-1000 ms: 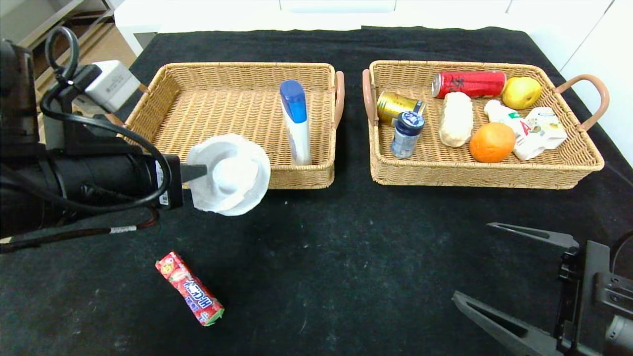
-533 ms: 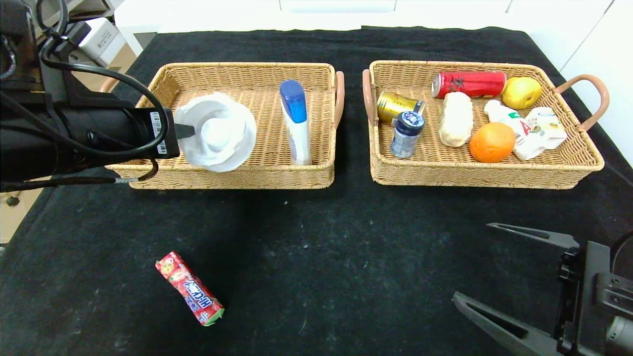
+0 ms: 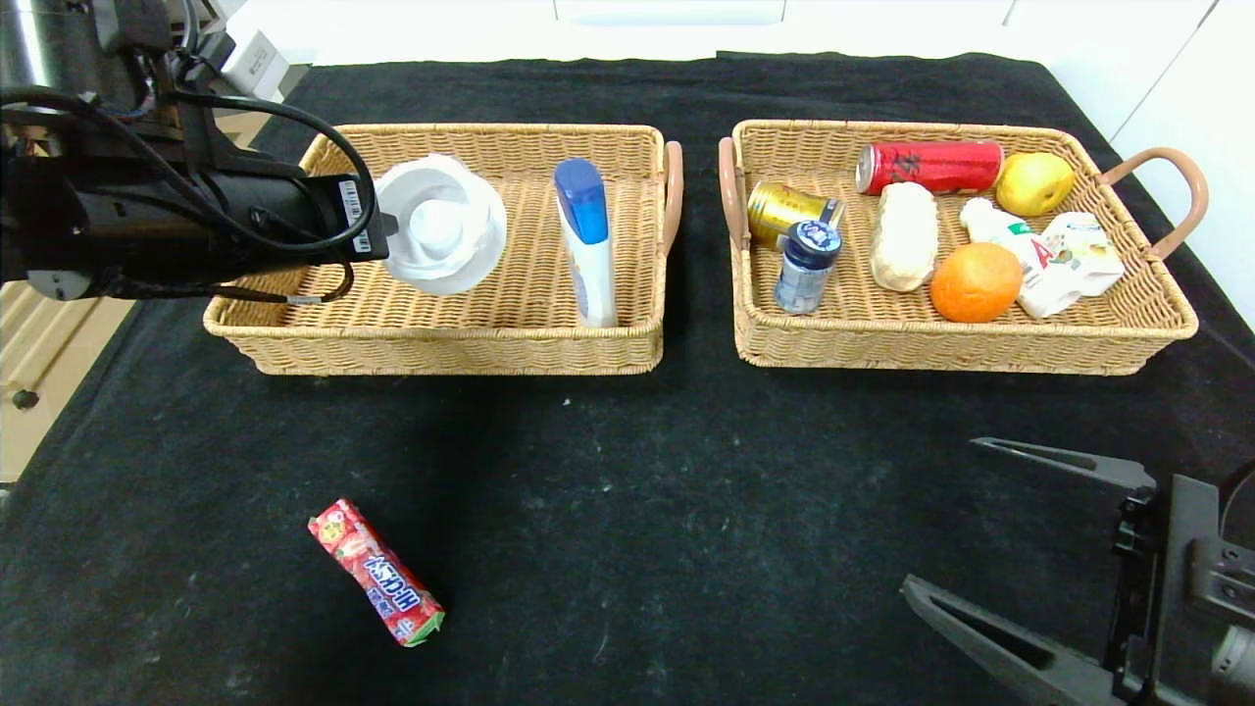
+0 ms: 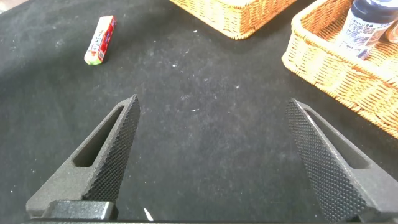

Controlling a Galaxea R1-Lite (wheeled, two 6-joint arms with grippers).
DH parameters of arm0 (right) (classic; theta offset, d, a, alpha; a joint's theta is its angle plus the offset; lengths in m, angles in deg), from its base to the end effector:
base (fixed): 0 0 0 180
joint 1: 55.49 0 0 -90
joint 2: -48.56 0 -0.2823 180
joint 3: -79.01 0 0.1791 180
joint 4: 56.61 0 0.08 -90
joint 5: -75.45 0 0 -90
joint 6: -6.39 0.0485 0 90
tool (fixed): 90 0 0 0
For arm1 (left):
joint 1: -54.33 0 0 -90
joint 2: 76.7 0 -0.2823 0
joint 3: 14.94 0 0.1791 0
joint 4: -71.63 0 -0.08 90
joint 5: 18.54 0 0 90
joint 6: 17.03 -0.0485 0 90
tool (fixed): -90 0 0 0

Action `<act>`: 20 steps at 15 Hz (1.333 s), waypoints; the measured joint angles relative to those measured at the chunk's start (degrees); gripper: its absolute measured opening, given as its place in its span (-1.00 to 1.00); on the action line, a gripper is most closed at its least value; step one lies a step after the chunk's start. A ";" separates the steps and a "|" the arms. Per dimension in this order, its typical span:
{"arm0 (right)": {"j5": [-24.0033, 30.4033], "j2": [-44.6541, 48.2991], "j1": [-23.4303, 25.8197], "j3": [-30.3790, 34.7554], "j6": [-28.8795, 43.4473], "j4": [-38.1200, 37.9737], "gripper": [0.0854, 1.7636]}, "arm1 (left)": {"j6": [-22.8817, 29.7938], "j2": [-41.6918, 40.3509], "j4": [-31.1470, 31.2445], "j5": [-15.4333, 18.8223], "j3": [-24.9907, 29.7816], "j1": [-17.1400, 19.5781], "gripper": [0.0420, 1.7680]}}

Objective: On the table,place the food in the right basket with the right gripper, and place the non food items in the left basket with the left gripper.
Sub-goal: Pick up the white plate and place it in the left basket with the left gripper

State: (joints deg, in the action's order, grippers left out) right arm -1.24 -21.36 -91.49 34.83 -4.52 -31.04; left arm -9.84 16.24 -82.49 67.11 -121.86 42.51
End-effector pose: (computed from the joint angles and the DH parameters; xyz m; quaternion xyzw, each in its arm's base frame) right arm 0.1484 0.1217 0.1870 -0.0867 -0.0382 0.4154 0.9047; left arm 0.3080 -0.0607 0.2987 -0.0477 0.1065 -0.0582 0.9915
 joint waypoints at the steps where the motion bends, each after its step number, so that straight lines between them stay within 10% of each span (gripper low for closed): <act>1: -0.01 0.05 0.00 -0.05 0.00 0.02 0.94 | 0.30 1.22 0.00 0.06 -1.21 0.71 -0.91; 12: -0.04 0.27 0.09 -0.13 0.00 0.02 0.94 | 3.83 7.56 -0.02 0.26 -5.86 2.39 -0.91; 20: -0.15 0.06 0.09 -0.02 0.02 -0.05 0.94 | 3.74 6.78 0.61 -0.63 -5.18 2.45 0.24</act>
State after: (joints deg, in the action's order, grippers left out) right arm -1.38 -21.30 -91.41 34.81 -4.49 -31.08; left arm -6.09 23.02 -81.88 66.48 -127.05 44.96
